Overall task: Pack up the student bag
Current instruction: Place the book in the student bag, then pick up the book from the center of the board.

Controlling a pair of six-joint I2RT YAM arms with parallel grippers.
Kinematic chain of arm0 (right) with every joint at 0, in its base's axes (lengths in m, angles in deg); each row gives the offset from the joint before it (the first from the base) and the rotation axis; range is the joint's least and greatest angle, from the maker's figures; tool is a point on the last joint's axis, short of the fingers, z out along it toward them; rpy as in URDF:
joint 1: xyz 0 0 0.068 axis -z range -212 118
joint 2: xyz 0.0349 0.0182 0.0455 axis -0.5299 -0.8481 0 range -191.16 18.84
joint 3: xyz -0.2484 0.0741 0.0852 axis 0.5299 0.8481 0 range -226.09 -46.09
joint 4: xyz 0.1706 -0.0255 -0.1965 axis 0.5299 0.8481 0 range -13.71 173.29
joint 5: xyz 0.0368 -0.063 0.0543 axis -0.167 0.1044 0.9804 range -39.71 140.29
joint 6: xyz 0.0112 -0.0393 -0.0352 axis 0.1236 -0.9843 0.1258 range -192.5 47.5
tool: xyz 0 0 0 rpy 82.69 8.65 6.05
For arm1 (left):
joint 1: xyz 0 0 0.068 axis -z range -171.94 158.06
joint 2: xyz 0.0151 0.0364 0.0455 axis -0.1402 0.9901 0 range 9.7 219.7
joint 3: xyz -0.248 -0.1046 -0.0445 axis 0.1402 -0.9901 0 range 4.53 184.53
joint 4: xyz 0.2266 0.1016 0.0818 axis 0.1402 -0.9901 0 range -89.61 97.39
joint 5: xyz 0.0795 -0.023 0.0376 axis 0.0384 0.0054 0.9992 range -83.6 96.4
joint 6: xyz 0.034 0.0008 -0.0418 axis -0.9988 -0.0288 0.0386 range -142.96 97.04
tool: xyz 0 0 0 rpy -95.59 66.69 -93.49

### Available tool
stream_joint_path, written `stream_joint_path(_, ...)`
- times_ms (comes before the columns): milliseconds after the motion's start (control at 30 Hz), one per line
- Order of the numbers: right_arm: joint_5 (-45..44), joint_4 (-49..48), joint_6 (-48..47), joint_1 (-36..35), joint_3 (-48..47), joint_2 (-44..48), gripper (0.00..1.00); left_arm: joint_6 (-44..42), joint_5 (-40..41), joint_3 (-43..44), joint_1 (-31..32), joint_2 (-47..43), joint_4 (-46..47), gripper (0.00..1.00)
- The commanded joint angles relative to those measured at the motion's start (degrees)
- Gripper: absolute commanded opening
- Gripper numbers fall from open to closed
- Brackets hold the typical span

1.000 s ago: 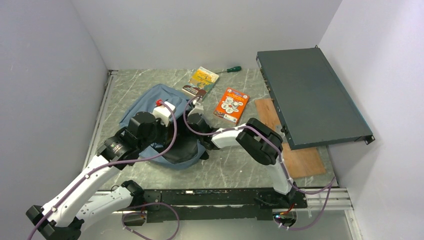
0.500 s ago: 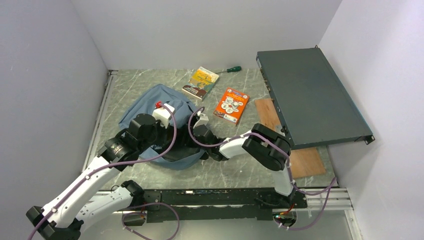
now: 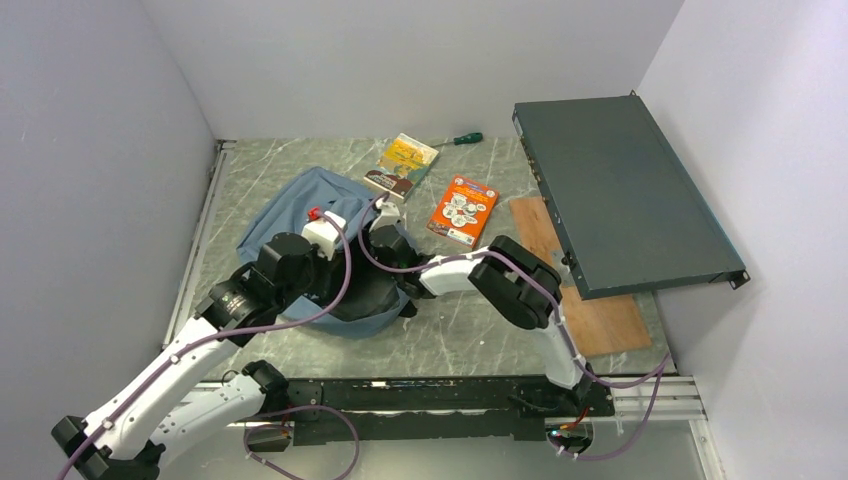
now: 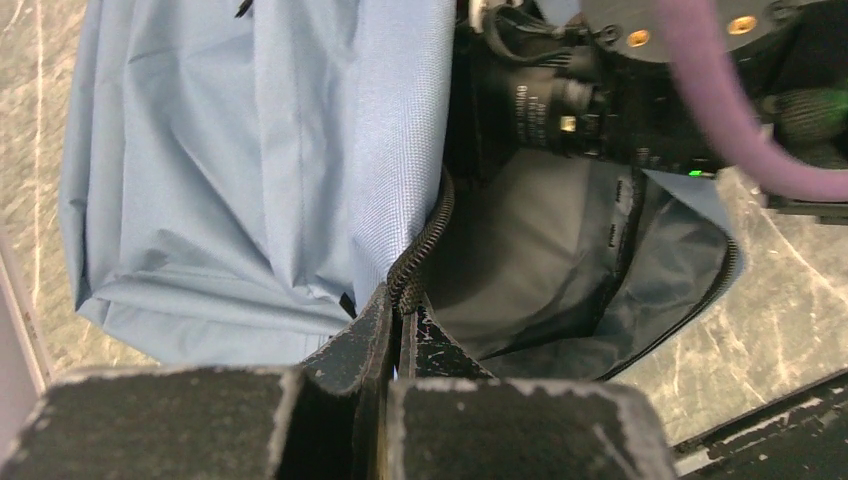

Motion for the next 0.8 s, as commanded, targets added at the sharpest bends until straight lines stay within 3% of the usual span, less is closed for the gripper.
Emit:
stream_joint_path(0,2.99,7.31,-1.77,-0.15,3.24,9.49,0.42,0.87,6.05,-0.68,0.06,-0.64,-0.2,0.0)
stream_joint_path(200,8.54,29.06,-8.95,-3.1,11.87,28.91,0.65,7.57,16.39,-0.19,-0.93,4.39,-4.7,0.0)
stream_joint_path(400,10.9,47.16,-14.39,-3.18,9.78,43.97,0.72,13.94,18.49,1.86,-2.36,10.05,-9.8,0.0)
stream_joint_path(567,6.87,56.46,-17.52,-2.19,2.03,46.79,0.75,18.36,22.23,2.48,-3.28,9.9,-14.63,0.0)
stream_joint_path(667,6.47,55.9,-18.07,-0.37,0.51,47.87,0.77,22.2,28.27,4.07,-4.97,9.86,-20.03,0.0)
stream_joint_path(767,2.26,55.2,-16.26,3.05,0.64,47.62,0.86,23.31,32.01,5.43,-7.0,8.8,-23.28,0.0)
